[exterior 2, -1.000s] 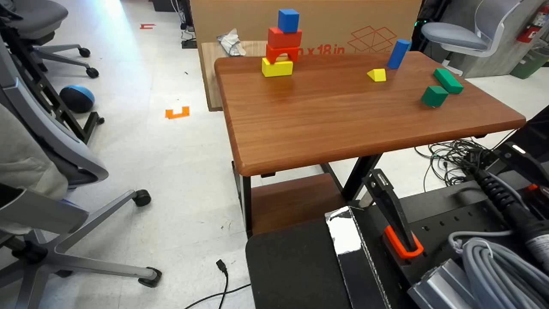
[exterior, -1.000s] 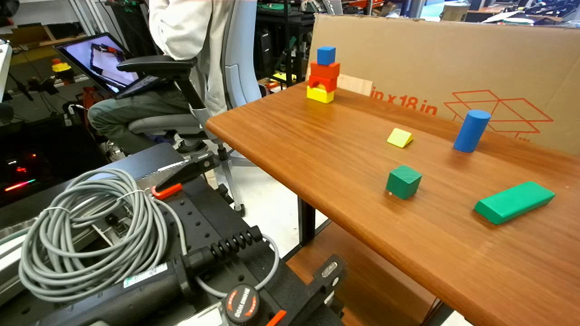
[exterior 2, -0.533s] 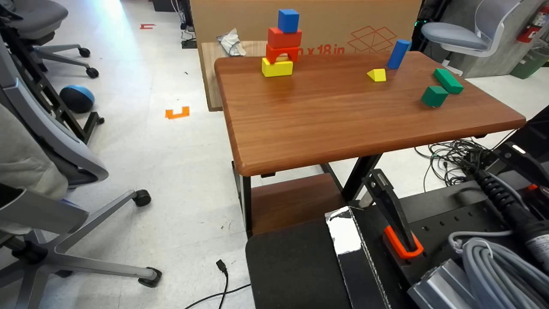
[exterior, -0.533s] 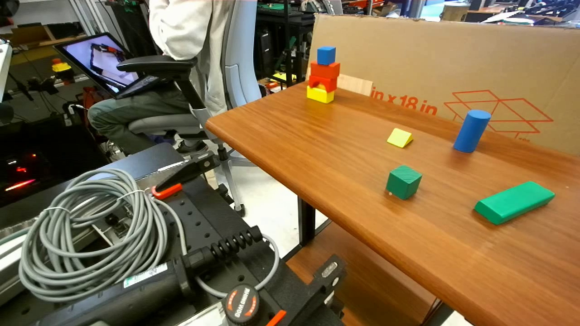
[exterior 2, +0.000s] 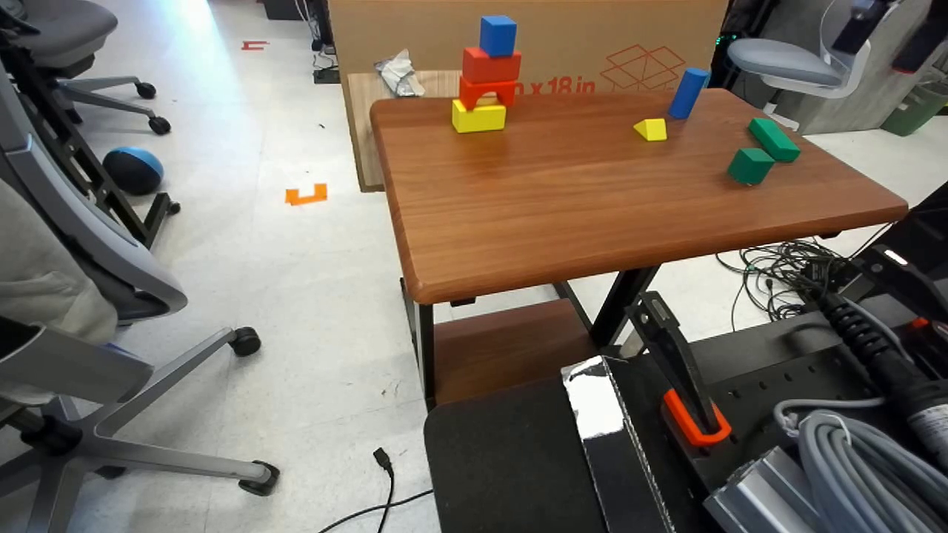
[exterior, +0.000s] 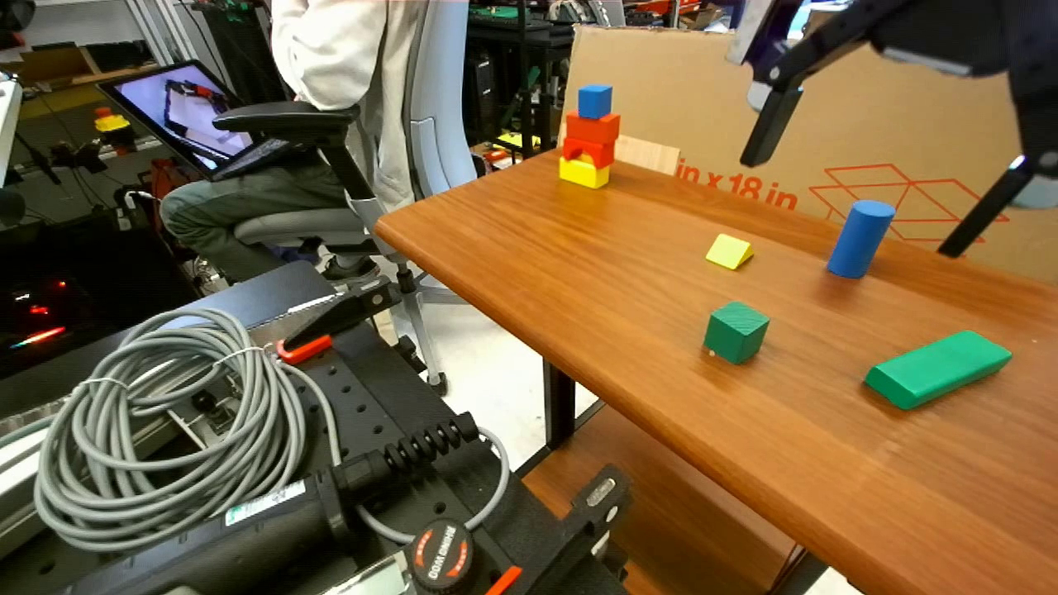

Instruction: Move the green cube to the left then move it to the right

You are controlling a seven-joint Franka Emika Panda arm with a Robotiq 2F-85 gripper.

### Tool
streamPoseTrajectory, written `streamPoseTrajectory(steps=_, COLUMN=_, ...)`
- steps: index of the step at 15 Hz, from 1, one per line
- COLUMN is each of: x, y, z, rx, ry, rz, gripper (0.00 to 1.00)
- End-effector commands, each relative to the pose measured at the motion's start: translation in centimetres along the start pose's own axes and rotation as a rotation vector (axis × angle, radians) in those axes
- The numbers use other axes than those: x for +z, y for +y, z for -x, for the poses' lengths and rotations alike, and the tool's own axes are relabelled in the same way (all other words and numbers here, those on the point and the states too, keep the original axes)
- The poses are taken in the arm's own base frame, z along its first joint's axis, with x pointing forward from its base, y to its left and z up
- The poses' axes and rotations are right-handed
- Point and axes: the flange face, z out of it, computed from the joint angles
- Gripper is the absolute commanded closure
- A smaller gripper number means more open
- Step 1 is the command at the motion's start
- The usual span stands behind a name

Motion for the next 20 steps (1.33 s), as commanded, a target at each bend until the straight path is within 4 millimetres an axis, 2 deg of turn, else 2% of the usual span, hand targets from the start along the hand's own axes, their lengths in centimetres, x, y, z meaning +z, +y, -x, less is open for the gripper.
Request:
streamPoseTrajectory(steps=1, x=2.5, y=-0.9, z=-2.0, rx=0.007, ry=0.003, rz=0.033, gripper=0.0)
streamPoseTrajectory(steps=7, x=6.2, y=-2.7, z=-3.3, rx=-0.005, ry=-0.001, rz=0.091, gripper=0.0)
streamPoseTrajectory(steps=13, x=8.2, y=-2.7, z=-4.0, rx=0.006, ry=-0.033, rz=0.143, gripper=0.0)
streamPoseTrajectory(steps=20, x=10.6, y=-3.7, z=-4.5, rx=0.001, ry=-0.072, rz=0.188, gripper=0.0)
